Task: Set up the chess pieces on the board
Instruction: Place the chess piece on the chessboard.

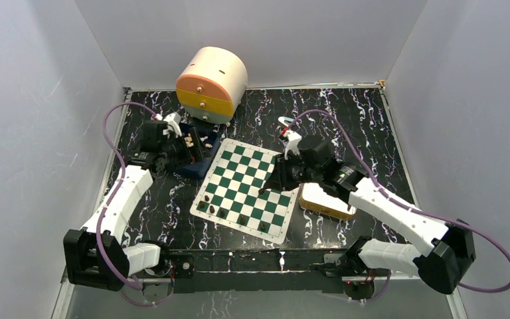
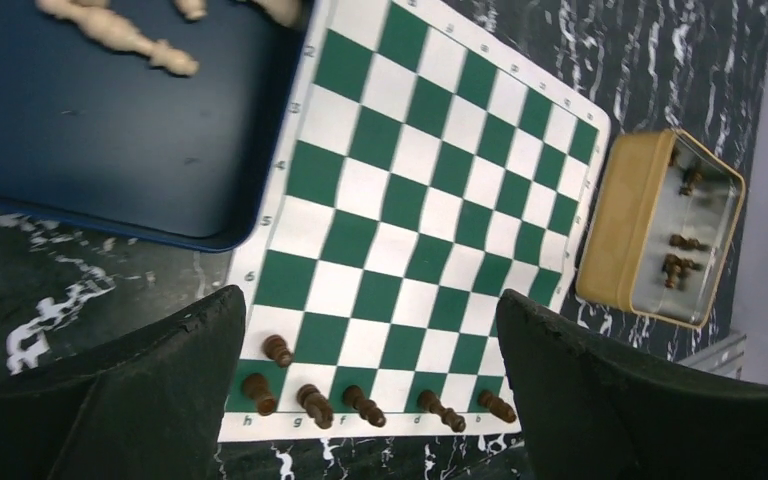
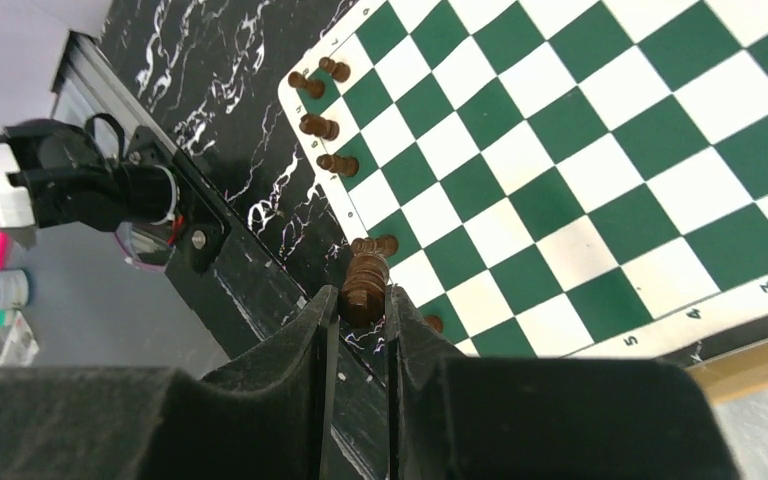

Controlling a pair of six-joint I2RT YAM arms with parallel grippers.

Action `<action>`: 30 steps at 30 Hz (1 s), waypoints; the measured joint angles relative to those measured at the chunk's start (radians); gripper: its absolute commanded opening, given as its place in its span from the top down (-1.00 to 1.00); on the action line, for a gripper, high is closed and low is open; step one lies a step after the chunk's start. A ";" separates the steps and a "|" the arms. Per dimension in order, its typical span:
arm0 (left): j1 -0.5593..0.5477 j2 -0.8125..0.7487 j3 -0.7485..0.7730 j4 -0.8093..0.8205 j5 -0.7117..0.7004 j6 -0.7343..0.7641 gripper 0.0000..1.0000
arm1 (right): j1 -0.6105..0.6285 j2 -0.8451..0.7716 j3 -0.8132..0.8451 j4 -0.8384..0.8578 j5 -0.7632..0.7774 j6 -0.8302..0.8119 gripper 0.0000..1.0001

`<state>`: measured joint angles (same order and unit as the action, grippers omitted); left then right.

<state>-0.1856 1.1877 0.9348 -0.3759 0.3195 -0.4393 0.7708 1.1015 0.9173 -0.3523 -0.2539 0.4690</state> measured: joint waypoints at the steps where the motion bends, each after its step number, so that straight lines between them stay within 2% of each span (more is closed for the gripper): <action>1: 0.020 0.000 0.000 -0.008 -0.004 -0.002 -0.86 | 0.020 0.014 0.005 0.003 0.015 -0.003 0.69; 5: 0.066 -0.019 -0.006 -0.060 -0.085 0.005 -0.86 | 0.130 0.080 0.030 0.020 0.105 -0.024 0.69; 16: 0.076 -0.212 -0.130 -0.111 -0.481 0.008 -0.89 | 0.424 0.314 0.145 0.097 0.371 -0.145 0.68; 22: 0.076 -0.265 -0.159 -0.106 -0.597 -0.002 -0.90 | 0.462 0.426 0.188 0.103 0.453 -0.183 0.67; 30: 0.075 -0.268 -0.159 -0.101 -0.634 0.008 -0.90 | 0.479 0.527 0.212 0.113 0.480 -0.187 0.63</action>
<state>-0.1104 0.9195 0.7753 -0.4767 -0.3145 -0.4316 1.2499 1.6287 1.1294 -0.2394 0.2264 0.2817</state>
